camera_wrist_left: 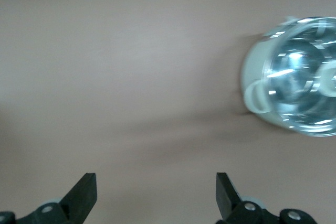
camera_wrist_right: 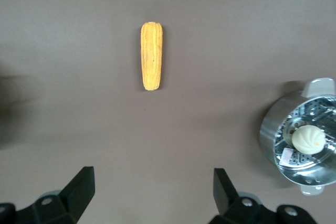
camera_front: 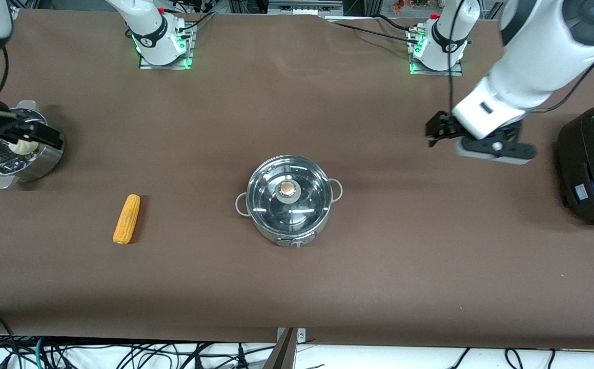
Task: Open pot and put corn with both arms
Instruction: 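Reach the left gripper to the lid knob while the right gripper reaches the corn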
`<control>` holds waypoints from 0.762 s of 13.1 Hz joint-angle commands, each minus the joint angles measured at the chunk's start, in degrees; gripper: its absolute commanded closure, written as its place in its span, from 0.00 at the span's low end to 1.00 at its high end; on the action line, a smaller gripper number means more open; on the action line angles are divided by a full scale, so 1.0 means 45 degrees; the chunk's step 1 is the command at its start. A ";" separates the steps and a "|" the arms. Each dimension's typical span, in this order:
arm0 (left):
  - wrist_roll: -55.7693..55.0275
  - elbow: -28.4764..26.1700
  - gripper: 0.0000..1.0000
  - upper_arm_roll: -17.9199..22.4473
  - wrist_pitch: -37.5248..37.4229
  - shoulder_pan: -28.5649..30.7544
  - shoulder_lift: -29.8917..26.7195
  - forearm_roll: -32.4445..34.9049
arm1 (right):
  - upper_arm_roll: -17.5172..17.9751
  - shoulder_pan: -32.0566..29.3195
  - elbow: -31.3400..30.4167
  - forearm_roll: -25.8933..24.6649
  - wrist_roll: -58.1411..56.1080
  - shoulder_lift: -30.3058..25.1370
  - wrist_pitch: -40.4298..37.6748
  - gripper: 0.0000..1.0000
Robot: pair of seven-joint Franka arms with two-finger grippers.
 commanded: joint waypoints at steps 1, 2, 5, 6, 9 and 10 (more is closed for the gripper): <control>-0.0071 0.2602 0.00 0.0114 0.1036 -0.1538 0.2709 -0.0351 | -0.0011 0.0301 0.0308 0.0171 -0.0106 0.1846 0.1010 0.00; -0.0111 0.2917 0.00 0.0114 0.1835 -0.2065 0.3277 -0.0351 | -0.0011 0.0398 0.0250 0.0230 0.0030 0.2588 0.2099 0.00; -0.0363 0.2921 0.00 0.0114 0.4803 -0.3141 0.4529 -0.0371 | -0.0011 0.0380 0.0191 0.0250 -0.0026 0.4192 0.4116 0.00; -0.0655 0.2901 0.00 0.0114 0.5702 -0.3493 0.4958 -0.0352 | -0.0011 0.0302 0.0133 0.0269 -0.0104 0.4641 0.4528 0.00; -0.1244 0.2765 0.00 0.0114 0.7173 -0.4139 0.5878 -0.0176 | -0.0031 -0.0205 -0.0392 0.0716 -0.0318 0.5328 0.5581 0.00; -0.1244 0.2764 0.00 0.0114 0.7349 -0.4160 0.6093 -0.0195 | -0.0031 -0.0342 -0.0646 0.0893 -0.0649 0.5503 0.6167 0.00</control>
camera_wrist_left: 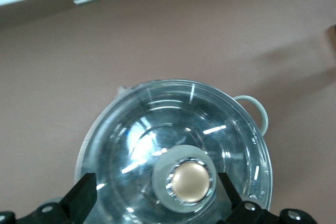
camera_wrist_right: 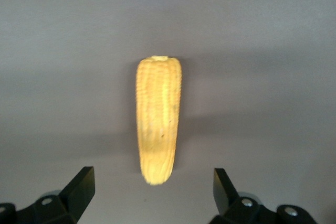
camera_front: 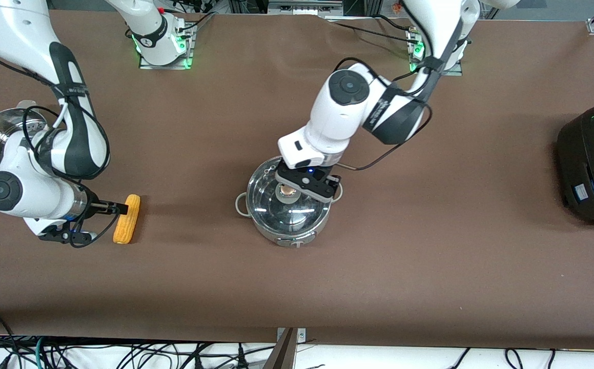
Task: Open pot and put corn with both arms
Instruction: 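Grasp the lid knob with the left gripper while the right gripper grasps the corn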
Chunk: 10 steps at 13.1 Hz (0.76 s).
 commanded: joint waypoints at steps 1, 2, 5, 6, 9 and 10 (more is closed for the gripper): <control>-0.0137 0.0513 0.00 0.0168 0.0455 -0.0205 0.0678 0.0001 | 0.0085 -0.0442 -0.0596 0.0699 -0.0833 0.0336 0.1213 0.00; -0.0137 0.0475 0.00 0.0168 0.0651 -0.0360 0.0757 0.0060 | 0.0066 -0.0501 -0.0637 0.1010 -0.0836 0.0570 0.1450 0.00; -0.0137 0.0474 0.00 0.0169 0.0888 -0.0420 0.1011 0.0041 | 0.0066 -0.0482 -0.0637 0.1365 -0.0855 0.1040 0.1997 0.00; -0.0137 0.0474 0.00 0.0188 0.0907 -0.0440 0.1031 0.0041 | 0.0085 -0.0482 -0.0637 0.1365 -0.0855 0.1157 0.2173 0.00; -0.0079 0.0358 0.02 0.0188 0.0868 -0.0537 0.1070 0.0060 | 0.0085 -0.0443 -0.0637 0.1385 -0.0836 0.1567 0.2700 0.14; -0.0021 0.0280 0.11 0.0169 0.0868 -0.0537 0.1051 0.0060 | 0.0105 -0.0424 -0.0637 0.1404 -0.0817 0.1626 0.2741 0.45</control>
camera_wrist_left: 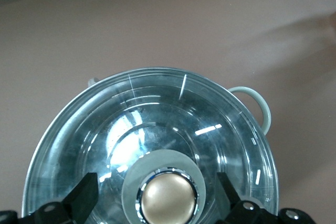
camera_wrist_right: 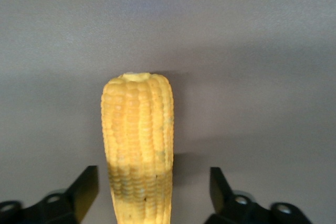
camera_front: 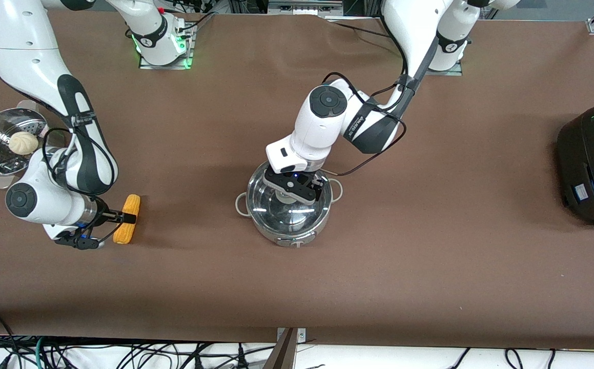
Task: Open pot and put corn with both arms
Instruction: 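Grasp the lid knob with the left gripper while the right gripper grasps the corn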
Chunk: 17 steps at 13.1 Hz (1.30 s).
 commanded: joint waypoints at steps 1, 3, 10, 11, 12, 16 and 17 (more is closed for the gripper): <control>0.0022 0.0270 0.33 0.0158 -0.0029 -0.0168 0.0183 0.0059 | 0.0167 -0.0018 -0.0095 0.0330 -0.0210 0.0142 0.0336 0.68; -0.0036 0.0270 0.48 0.0158 -0.0107 -0.0265 0.0183 0.0059 | 0.0226 -0.0019 -0.0115 0.0330 -0.0210 0.0162 0.0336 0.92; 0.0042 0.0405 0.92 0.0217 -0.1271 -0.0305 -0.0167 0.0059 | 0.0500 0.0040 0.0586 0.0311 -0.0152 -0.2021 -0.3602 1.00; 0.0022 0.0581 0.92 0.0255 -0.2362 -0.0305 -0.0575 0.0020 | 0.0519 0.0040 0.0820 0.0311 -0.0171 -0.2393 -0.4306 1.00; 0.0003 0.0873 0.92 0.0295 -0.3533 -0.0266 -0.0908 0.0000 | 0.0597 0.0040 0.1170 0.0311 -0.0171 -0.2744 -0.5028 1.00; 0.0042 0.1208 0.92 0.1365 -0.6548 0.0434 -0.2724 0.0078 | 0.1336 0.0040 0.2830 0.1067 0.0760 -0.3372 -0.7493 1.00; 0.0138 0.1130 0.92 0.1717 -0.7113 0.0785 -0.3095 0.0194 | 0.1804 0.0098 0.3202 0.1749 0.1868 -0.3392 -0.7612 1.00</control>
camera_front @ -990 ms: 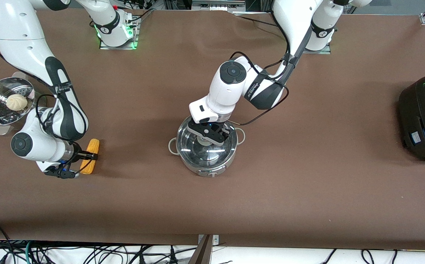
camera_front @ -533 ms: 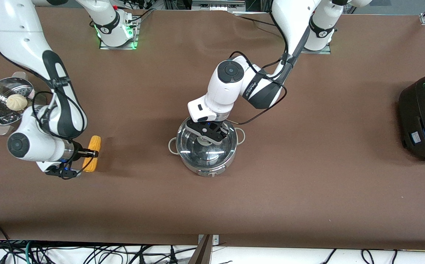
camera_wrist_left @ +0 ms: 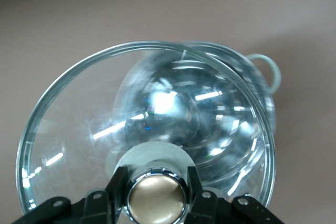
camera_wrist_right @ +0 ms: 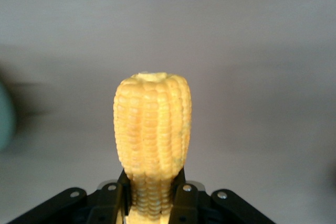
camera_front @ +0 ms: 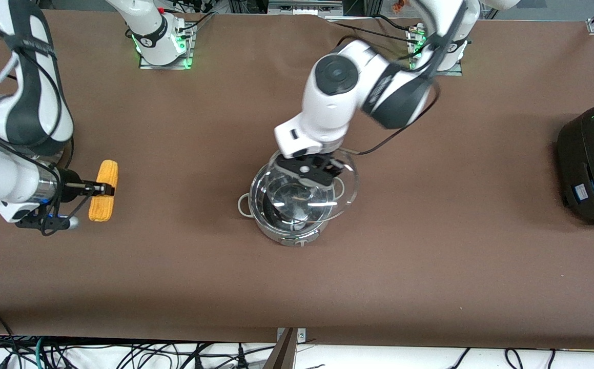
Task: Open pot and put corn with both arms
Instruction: 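Lift the glass lid off with the left gripper while the right gripper carries corn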
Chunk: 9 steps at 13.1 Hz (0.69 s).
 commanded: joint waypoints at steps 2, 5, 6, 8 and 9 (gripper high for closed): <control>0.1631 -0.0471 0.92 0.0559 -0.2244 0.1914 -0.1321 0.0557 | 0.2010 0.0555 0.1314 0.0873 0.3777 0.0114 -0.0372 1.00; 0.4773 -0.1735 0.95 0.0521 -0.2603 0.4142 -0.1438 0.0579 | 0.2192 0.2973 0.1883 0.0619 0.6672 0.0718 0.1536 1.00; 0.5210 -0.2418 0.95 0.0520 -0.2351 0.4593 -0.1555 0.0579 | 0.2192 0.3696 0.1883 0.0599 0.7473 0.0991 0.2394 1.00; 0.5487 -0.4250 0.95 0.0520 -0.1106 0.5025 -0.1944 0.0676 | 0.2172 0.4889 0.1961 0.0056 0.8668 0.1596 0.3764 1.00; 0.5526 -0.5402 0.95 0.0520 0.0023 0.5240 -0.2198 0.0792 | 0.2172 0.5242 0.1980 -0.0432 0.8866 0.1850 0.4041 1.00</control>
